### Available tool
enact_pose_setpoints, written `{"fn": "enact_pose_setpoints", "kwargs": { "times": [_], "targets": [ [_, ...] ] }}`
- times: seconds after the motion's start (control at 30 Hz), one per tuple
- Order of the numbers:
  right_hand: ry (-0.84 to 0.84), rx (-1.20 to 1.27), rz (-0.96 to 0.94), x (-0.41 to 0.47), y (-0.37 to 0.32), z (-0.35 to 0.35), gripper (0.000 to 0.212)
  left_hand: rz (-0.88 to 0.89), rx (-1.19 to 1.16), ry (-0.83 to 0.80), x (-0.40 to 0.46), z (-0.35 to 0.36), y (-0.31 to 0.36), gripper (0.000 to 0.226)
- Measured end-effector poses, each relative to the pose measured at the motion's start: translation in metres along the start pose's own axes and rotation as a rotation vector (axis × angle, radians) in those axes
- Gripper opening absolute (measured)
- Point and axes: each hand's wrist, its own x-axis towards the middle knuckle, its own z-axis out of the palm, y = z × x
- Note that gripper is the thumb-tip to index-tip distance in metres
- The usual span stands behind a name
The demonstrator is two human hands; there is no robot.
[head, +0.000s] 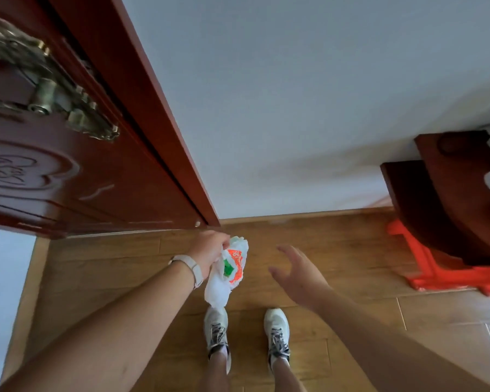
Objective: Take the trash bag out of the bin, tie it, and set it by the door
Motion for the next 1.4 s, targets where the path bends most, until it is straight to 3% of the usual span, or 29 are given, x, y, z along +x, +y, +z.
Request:
{"fn": "enact_pose_setpoints", "kwargs": {
  "times": [0.27,0.5,0.67,0.83,0.93,1.13,1.27,1.4],
  "targets": [
    [-0.01,-0.209,-0.039,0.062,0.022,0.037,0.059,-0.081,0.419,0.015,0.12,0.016,-0.035,0.02],
    [-0.036,-0.201,-0.005,0.103,0.051,0.062,0.058,-0.091,0.409,-0.003,0.212,0.037,-0.054,0.04],
    [-0.05,-0.18,0.009,0.115,0.066,0.069,0.057,-0.119,0.294,0.036,0.258,0.044,-0.067,0.03],
    [-0.046,-0.209,0.002,0.137,0.077,0.074,0.057,-0.204,0.285,0.006,0.294,0.056,-0.087,0.033],
    [-0.069,-0.245,-0.007,0.151,0.081,0.078,0.057,-0.166,0.26,0.008,0.314,0.063,-0.1,0.035],
    [-0.095,-0.283,-0.01,0.157,0.077,0.079,0.058,-0.047,0.232,0.011,0.28,0.055,-0.1,0.043],
    [-0.126,-0.301,-0.018,0.134,0.052,0.058,0.059,0.003,0.327,-0.022,0.217,0.025,-0.085,0.007],
    [-0.126,-0.308,-0.059,0.102,0.018,0.019,0.062,0.04,0.353,-0.005,0.157,-0.005,-0.063,0.034]
  ]
}}
